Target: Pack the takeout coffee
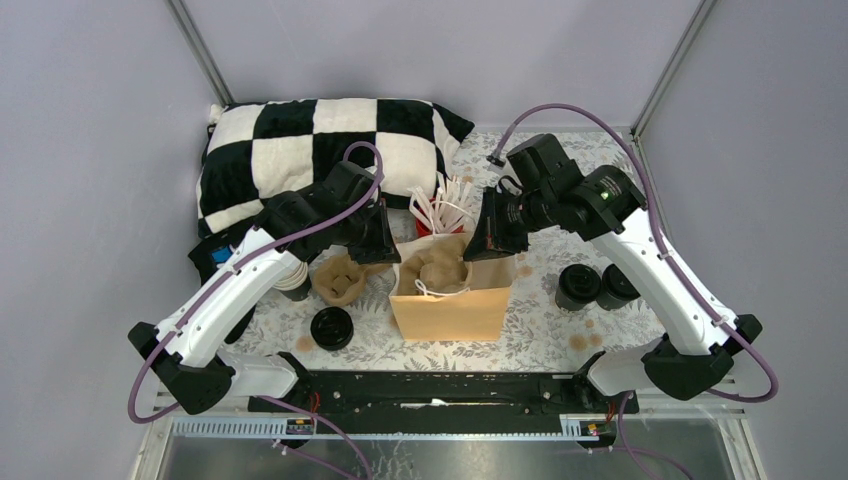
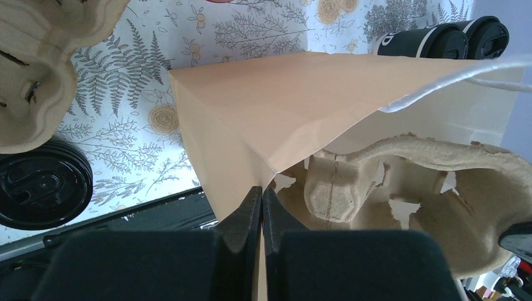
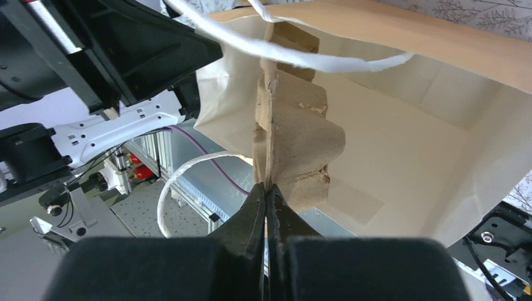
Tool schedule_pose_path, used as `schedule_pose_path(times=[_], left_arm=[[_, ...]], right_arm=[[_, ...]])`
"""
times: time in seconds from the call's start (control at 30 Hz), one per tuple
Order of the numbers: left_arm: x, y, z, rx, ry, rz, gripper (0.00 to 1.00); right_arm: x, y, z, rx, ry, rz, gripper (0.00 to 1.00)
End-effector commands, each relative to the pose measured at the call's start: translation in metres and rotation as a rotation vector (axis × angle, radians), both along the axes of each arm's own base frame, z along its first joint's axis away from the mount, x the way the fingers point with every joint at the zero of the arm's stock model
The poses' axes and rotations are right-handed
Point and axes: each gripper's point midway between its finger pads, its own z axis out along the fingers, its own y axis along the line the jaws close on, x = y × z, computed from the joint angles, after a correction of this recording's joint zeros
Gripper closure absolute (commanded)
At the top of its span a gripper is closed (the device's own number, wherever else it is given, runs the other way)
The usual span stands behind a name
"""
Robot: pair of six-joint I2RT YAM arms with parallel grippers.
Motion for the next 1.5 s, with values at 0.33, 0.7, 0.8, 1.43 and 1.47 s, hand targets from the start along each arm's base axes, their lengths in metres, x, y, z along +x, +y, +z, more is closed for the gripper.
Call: schedule_pose_path(times=[0.33, 0.7, 0.8, 1.43, 1.47], left_arm=[[0.001, -0.005, 0.012, -0.034, -0.043, -0.029, 0.98], [0.004, -0.007, 0.016, -0.040, -0.052, -0.034, 1.00], [0.004, -0.007, 0.016, -0.038, -0.052, -0.033, 1.00], [0.006, -0.008, 0.013, -0.026, -0.052, -0.036, 1.00], [0.006, -0.008, 0.013, -0.027, -0.052, -0.035, 1.00]], right_arm=[[0.019, -0.029, 0.023, 0.005, -0.076, -0.024, 1.00], [0.019, -0.006, 0.015, 0.134, -0.006, -0.012, 1.00], [0.019, -0.005, 0.013, 0.142, -0.006, -0.010, 1.00], [0.023, -0.074, 0.006, -0.229, -0.118, -0.104, 0.38], [0.019, -0.074, 0.016, -0.209, -0.133, -0.099, 0.27]])
